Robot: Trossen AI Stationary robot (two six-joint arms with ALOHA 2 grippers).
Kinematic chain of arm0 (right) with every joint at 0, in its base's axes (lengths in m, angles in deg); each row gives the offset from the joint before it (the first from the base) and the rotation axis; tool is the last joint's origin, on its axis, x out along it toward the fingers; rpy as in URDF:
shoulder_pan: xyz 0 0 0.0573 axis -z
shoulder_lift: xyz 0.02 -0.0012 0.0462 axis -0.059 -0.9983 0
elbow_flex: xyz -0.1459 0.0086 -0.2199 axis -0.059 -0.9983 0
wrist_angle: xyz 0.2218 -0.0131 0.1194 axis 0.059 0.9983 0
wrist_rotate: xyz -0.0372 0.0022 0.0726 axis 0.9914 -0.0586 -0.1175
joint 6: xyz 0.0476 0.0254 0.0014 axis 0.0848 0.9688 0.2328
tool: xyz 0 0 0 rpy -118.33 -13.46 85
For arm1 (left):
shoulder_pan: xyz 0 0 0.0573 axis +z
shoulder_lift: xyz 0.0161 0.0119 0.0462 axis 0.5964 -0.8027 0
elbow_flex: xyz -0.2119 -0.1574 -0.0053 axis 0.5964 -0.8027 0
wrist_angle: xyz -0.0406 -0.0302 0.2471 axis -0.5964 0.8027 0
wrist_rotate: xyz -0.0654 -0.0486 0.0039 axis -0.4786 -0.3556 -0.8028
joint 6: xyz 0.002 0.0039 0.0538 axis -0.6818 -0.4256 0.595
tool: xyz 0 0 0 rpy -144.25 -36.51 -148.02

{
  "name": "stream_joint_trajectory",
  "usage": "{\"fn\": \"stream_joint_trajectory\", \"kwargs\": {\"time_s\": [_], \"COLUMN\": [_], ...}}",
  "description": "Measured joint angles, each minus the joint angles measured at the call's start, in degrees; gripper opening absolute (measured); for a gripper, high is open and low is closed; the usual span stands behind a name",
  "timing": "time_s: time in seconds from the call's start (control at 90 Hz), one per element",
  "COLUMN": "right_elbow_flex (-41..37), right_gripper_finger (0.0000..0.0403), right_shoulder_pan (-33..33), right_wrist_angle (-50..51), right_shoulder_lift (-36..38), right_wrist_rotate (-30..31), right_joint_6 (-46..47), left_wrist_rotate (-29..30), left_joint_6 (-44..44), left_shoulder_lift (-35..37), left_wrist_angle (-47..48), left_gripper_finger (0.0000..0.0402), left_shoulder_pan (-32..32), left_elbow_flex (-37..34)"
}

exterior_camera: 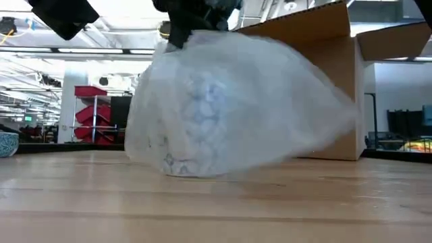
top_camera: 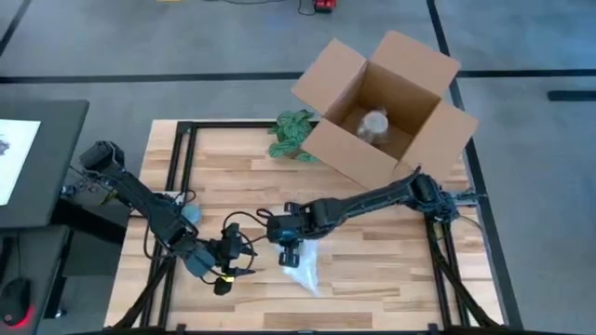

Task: Wrap mug
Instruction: Wrap the blue mug

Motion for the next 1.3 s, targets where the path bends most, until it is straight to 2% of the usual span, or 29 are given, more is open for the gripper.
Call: {"fn": "stream_joint_trajectory", "kwargs": {"time_s": [0.233,0.578,0.778,0.9,1.111,1.3], "right_elbow_flex": [-4.9,-3.9,-9.1,-11.5,-10.6,-4.3], "right_gripper_finger": [0.0,0.0,0.0,0.0,0.0,0.0], "right_shoulder_pan": [-0.2,-0.4,0.6,1.4,1.4,0.5], "right_wrist_angle": [-3.5,-0.9,-3.7,-5.7,-5.7,-0.3], "right_shoulder_lift": [-0.3,-0.7,-0.3,0.0,-0.1,-0.7], "right_wrist_rotate": [-0.9,-3.4,-4.1,-6.9,-7.2,-7.6], "right_joint_6": [1.5,0.3,2.0,2.0,1.6,-0.5], "left_wrist_rotate": [0.0,0.1,0.2,0.2,0.2,0.2], "left_joint_6": [0.0,-0.2,-0.2,-0.2,-0.2,-0.2], "left_shoulder_lift": [0.0,0.0,0.0,0.0,0.0,0.0], "left_wrist_angle": [0.0,-0.1,-0.1,-0.1,-0.1,-0.1], "left_gripper_finger": [0.0212,0.0212,0.0212,0.0212,0.0212,0.0212], "left_shoulder_pan": [0.1,0.1,0.1,0.1,0.1,0.1], "left_elbow_flex": [0.0,0.0,0.0,0.0,0.0,0.0]}}
